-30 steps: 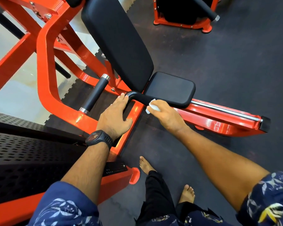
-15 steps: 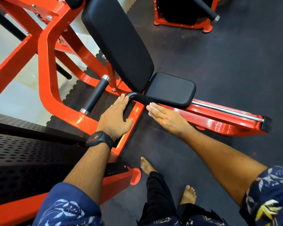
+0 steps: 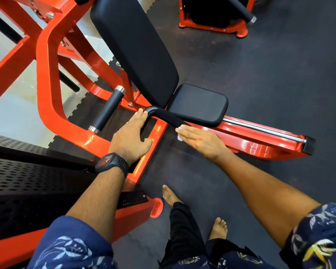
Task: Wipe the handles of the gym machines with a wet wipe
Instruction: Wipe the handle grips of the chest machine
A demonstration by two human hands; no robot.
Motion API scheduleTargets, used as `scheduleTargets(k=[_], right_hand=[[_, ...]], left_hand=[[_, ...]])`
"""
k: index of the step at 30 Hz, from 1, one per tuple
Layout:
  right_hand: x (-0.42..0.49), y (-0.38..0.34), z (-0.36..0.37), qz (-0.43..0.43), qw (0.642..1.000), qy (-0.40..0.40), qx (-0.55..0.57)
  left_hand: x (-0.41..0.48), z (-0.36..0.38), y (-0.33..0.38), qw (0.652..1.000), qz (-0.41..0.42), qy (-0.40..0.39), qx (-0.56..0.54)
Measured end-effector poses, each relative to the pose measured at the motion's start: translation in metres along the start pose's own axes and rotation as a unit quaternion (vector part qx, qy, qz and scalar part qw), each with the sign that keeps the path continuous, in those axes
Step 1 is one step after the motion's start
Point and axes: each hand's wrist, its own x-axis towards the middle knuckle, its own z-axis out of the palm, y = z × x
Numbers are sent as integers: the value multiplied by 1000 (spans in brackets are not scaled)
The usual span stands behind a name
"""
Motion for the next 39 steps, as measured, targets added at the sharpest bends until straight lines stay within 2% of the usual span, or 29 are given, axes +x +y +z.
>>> scheduleTargets(k=[4,6,8,10,12,14,16,18,20,26,30,33,36,39], right_hand=[[-7,-20,3,205,976,-6,71],[-9,-30,17,246,966,66,47],[0,-35,25,329,931,138,76],[12,-40,23,361,914,164,85],[10,-45,25,352,919,152,92],[6,-46,19,403,895,149,117],[16,-45,12,404,895,150,112],[32,-45,6,354,916,148,114],[41,-43,7,335,923,145,122],[38,-36,5,388,909,109,105],[35,-23,-3,391,915,19,94],[13,-13,-5,435,893,-28,108],[39,-10,-9,416,892,-25,174],[44,-12,-11,408,896,-17,173]], left_hand=[[-1,0,0,1000,-3,-1,-2],[-1,-1,2,1000,-8,-3,-4],[-1,-1,3,1000,-6,-3,0],[-2,-1,3,1000,-2,0,2],[-2,-1,2,1000,-2,1,-1],[-2,-1,2,1000,0,2,-3],[-2,-1,2,1000,-1,2,-3],[-2,-1,2,1000,-2,1,1],[-1,-1,2,1000,-1,1,3],[0,0,1,1000,0,-2,4],[-1,-1,2,1000,-1,-2,4],[-1,0,2,1000,-2,-3,3],[-1,0,1,1000,-2,-5,4],[-1,0,1,1000,-1,-5,2]])
